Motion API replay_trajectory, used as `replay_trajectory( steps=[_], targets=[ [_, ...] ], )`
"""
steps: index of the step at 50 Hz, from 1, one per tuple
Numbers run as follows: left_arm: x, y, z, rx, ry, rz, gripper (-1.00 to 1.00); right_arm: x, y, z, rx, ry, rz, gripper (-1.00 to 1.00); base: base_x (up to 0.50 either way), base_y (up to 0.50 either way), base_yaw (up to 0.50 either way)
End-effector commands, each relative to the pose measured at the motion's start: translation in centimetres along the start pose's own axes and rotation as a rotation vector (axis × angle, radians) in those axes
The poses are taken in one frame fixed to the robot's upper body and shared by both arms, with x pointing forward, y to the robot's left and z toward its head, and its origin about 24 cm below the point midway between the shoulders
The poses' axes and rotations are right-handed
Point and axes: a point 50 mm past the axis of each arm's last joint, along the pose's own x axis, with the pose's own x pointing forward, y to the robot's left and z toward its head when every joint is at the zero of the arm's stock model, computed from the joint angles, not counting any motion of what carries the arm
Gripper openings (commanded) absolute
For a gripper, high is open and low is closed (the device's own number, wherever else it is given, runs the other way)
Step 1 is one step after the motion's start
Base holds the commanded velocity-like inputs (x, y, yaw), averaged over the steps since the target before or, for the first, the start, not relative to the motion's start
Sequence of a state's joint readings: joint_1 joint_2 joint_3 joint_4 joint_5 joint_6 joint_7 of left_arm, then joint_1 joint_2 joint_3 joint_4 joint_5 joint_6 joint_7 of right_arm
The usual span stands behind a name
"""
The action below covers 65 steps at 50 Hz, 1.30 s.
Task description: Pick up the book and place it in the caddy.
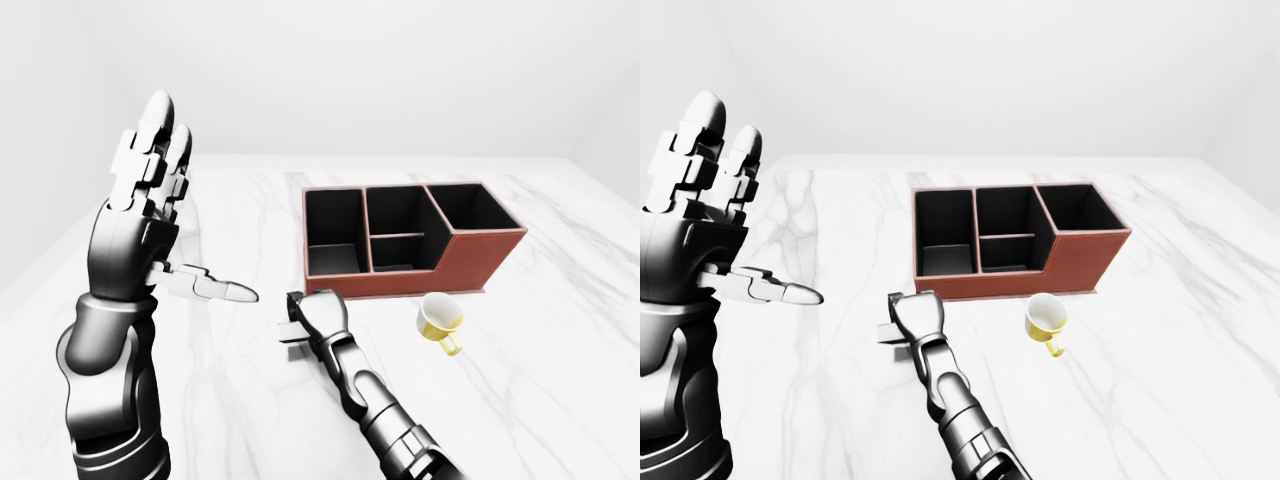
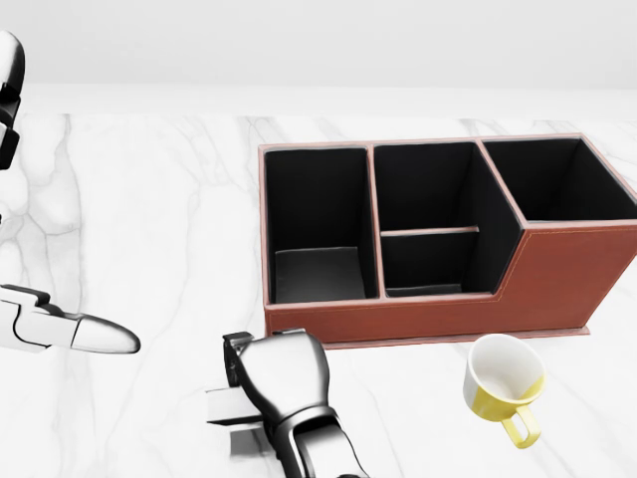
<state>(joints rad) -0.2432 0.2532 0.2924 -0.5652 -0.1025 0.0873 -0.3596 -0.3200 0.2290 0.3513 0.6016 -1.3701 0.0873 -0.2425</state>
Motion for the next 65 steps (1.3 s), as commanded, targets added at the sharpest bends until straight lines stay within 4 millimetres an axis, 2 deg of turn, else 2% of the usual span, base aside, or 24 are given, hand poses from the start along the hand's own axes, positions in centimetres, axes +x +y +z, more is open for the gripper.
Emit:
replay_trajectory(
  steps=[1,11,19,26,29,32,42,54,58,65],
  targets=[
    [-0.1,0.0,-0.1,-0.002,0.006,0.003,1.0,-0.2,0.8,-1.5,0.006,0.045,0.026,-1.0,0.0,0.0,0.0],
    [-0.1,0.0,-0.3,-0.005,0.016,0.004,1.0,0.2,0.0,-2.1,-0.003,0.055,-0.005,-1.0,0.0,0.0,0.0],
    [-0.2,0.0,0.1,0.001,0.001,0.002,1.0,0.1,-1.9,-2.2,-0.023,0.038,-0.06,-1.0,0.0,0.0,0.0],
    [-0.2,-0.1,0.0,0.007,0.005,-0.003,1.0,-0.4,-3.2,-2.3,-0.002,0.043,-0.009,-1.0,0.0,0.0,0.0],
    [-0.2,-0.1,-0.1,0.005,0.011,-0.002,1.0,-0.8,-4.7,-2.3,0.007,0.036,-0.008,-1.0,0.0,0.0,0.0],
    [-0.3,-0.2,-0.1,0.005,0.011,-0.007,1.0,-1.3,-5.2,-2.3,0.007,0.035,-0.001,-1.0,0.0,0.0,0.0],
    [-0.3,-0.2,-0.4,0.002,0.023,-0.011,1.0,-2.0,-9.6,-2.3,-0.003,0.02,-0.089,-1.0,0.0,0.0,0.0],
    [-0.2,-0.3,-0.7,-0.004,0.033,-0.01,1.0,-4.1,-14.3,-2.5,-0.05,0.032,-0.13,-1.0,0.0,0.0,0.0],
    [-0.1,-0.3,-0.7,-0.006,0.034,-0.011,1.0,-4.8,-16.8,-2.4,-0.063,0.033,-0.158,-1.0,0.0,0.0,0.0],
    [0.0,-0.4,-0.6,-0.006,0.027,-0.014,1.0,-5.2,-19.2,-2.2,-0.084,0.033,-0.19,-1.0,0.0,0.0,0.0]
  ],
)
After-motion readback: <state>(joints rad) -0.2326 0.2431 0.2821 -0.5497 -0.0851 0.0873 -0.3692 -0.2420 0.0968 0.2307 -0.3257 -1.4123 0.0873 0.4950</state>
